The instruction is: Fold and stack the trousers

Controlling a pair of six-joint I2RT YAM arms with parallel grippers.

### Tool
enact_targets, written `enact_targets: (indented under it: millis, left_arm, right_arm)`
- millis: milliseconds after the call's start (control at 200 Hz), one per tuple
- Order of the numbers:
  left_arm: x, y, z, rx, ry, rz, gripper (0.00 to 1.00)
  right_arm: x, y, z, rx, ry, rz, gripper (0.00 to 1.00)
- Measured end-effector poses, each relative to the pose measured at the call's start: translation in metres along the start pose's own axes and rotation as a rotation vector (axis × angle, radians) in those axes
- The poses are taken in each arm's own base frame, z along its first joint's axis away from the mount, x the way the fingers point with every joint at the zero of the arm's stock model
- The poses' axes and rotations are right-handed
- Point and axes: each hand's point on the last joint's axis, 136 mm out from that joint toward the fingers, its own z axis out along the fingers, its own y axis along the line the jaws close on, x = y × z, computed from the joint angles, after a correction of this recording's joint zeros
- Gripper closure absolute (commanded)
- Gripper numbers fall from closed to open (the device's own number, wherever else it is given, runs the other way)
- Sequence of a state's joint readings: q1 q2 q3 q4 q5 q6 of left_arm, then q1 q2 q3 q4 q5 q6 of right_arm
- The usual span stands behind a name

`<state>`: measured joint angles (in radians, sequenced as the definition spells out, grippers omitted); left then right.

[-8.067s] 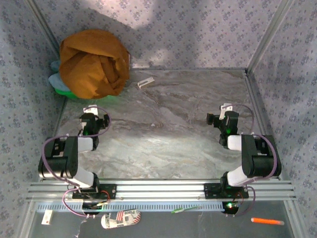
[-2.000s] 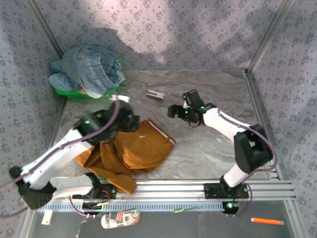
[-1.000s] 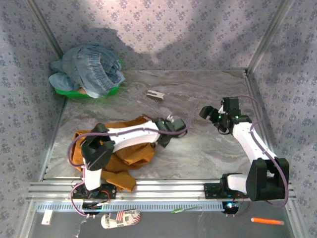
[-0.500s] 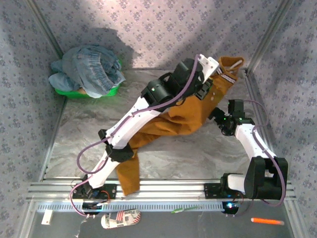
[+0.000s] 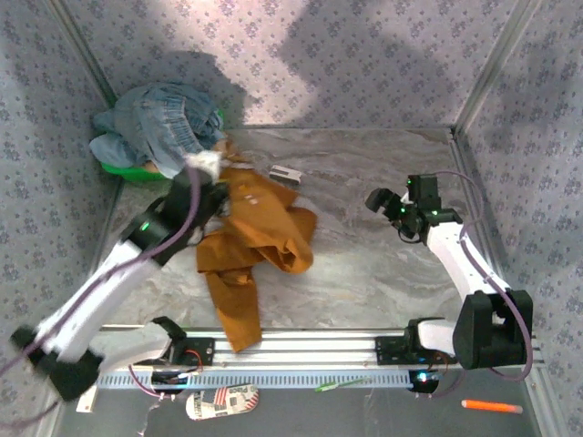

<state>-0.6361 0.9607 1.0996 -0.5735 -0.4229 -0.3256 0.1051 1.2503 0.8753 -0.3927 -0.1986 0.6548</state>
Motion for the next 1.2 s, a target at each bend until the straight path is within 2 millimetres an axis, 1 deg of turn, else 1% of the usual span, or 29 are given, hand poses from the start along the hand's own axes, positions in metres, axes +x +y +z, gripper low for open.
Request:
enact_targets:
  millis: [20, 40, 45, 55, 65, 105, 120, 160, 185, 215, 235, 330, 405, 475, 525, 565, 635, 695, 735, 824, 894, 944, 999, 1049, 1089, 1129, 1199]
  left_arm:
    - [0.008, 0.012, -0.004, -0.019, -0.001, -0.027, 0.81]
    - [0.016, 0.024, -0.008, -0.039, -0.004, -0.057, 0.66]
    - [0.018, 0.025, -0.008, -0.042, -0.003, -0.061, 0.64]
    - [0.023, 0.032, -0.01, -0.055, -0.001, -0.071, 0.57]
    - [0.027, 0.038, -0.013, -0.068, -0.005, -0.088, 0.54]
    - [0.04, 0.056, -0.02, -0.106, -0.007, -0.136, 0.48]
    - [0.046, 0.063, -0.023, -0.123, -0.006, -0.155, 0.42]
    - [0.057, 0.078, -0.03, -0.162, -0.006, -0.195, 0.22]
    - [0.063, 0.086, -0.034, -0.186, -0.001, -0.219, 0.11]
    - [0.068, 0.096, -0.039, -0.218, 0.0, -0.244, 0.03]
    - [0.07, 0.102, -0.043, -0.237, -0.001, -0.258, 0.01]
    - [0.072, 0.124, -0.056, -0.317, -0.016, -0.332, 0.0]
    - [0.07, 0.126, -0.057, -0.328, 0.006, -0.356, 0.0]
    - [0.071, 0.117, -0.048, -0.292, 0.048, -0.371, 0.0]
    - [0.077, 0.108, -0.037, -0.254, 0.101, -0.382, 0.0]
    - [0.084, 0.098, -0.029, -0.22, 0.15, -0.39, 0.0]
    - [0.094, 0.077, -0.017, -0.145, 0.214, -0.391, 0.0]
    - [0.108, 0.049, -0.007, -0.067, 0.281, -0.36, 0.0]
    - [0.119, 0.031, -0.003, -0.022, 0.325, -0.328, 0.0]
    - [0.144, 0.0, 0.006, 0.041, 0.408, -0.269, 0.0]
    - [0.166, -0.011, 0.016, 0.045, 0.461, -0.25, 0.0]
    - [0.182, -0.01, 0.023, 0.024, 0.495, -0.243, 0.0]
    - [0.2, -0.005, 0.03, -0.004, 0.524, -0.236, 0.01]
    - [0.213, 0.001, 0.035, -0.028, 0.543, -0.236, 0.07]
    - [0.22, 0.006, 0.041, -0.046, 0.553, -0.243, 0.17]
    - [0.223, 0.01, 0.048, -0.062, 0.558, -0.258, 0.36]
    - [0.227, 0.018, 0.057, -0.087, 0.568, -0.276, 0.66]
  right_arm:
    - [0.001, 0.006, 0.0, -0.009, 0.004, -0.013, 0.01]
    - [0.003, 0.01, 0.0, -0.015, 0.005, -0.024, 0.01]
    - [0.003, 0.012, 0.001, -0.016, 0.007, -0.029, 0.01]
    - [0.004, 0.014, 0.001, -0.019, 0.009, -0.033, 0.01]
    - [0.005, 0.017, 0.001, -0.02, 0.011, -0.042, 0.01]
    - [0.01, 0.026, 0.004, -0.028, 0.022, -0.066, 0.01]
    - [0.014, 0.032, 0.005, -0.035, 0.031, -0.08, 0.01]
    - [0.022, 0.041, 0.009, -0.044, 0.051, -0.108, 0.01]
    - [0.027, 0.047, 0.011, -0.048, 0.063, -0.126, 0.01]
    - [0.036, 0.054, 0.015, -0.054, 0.083, -0.148, 0.01]
    - [0.042, 0.059, 0.018, -0.059, 0.097, -0.164, 0.0]
    - [0.081, 0.08, 0.035, -0.083, 0.19, -0.245, 0.0]
    - [0.118, 0.094, 0.049, -0.108, 0.277, -0.31, 0.0]
    - [0.155, 0.103, 0.057, -0.12, 0.356, -0.374, 0.0]
    - [0.181, 0.108, 0.06, -0.131, 0.41, -0.435, 0.0]
    - [0.201, 0.113, 0.06, -0.146, 0.448, -0.486, 0.0]
    - [0.227, 0.121, 0.056, -0.18, 0.498, -0.558, 0.0]
    - [0.241, 0.128, 0.054, -0.21, 0.529, -0.596, 0.01]
    - [0.246, 0.133, 0.054, -0.229, 0.541, -0.609, 0.01]
    - [0.256, 0.142, 0.057, -0.265, 0.567, -0.625, 0.05]
    - [0.265, 0.148, 0.062, -0.286, 0.585, -0.653, 0.1]
    - [0.271, 0.154, 0.065, -0.301, 0.599, -0.672, 0.16]
    - [0.276, 0.162, 0.07, -0.32, 0.605, -0.701, 0.26]
    - [0.28, 0.169, 0.074, -0.338, 0.612, -0.711, 0.34]
    - [0.283, 0.172, 0.077, -0.352, 0.62, -0.723, 0.43]
    - [0.284, 0.175, 0.079, -0.369, 0.624, -0.739, 0.53]
    - [0.286, 0.181, 0.082, -0.391, 0.632, -0.753, 0.74]
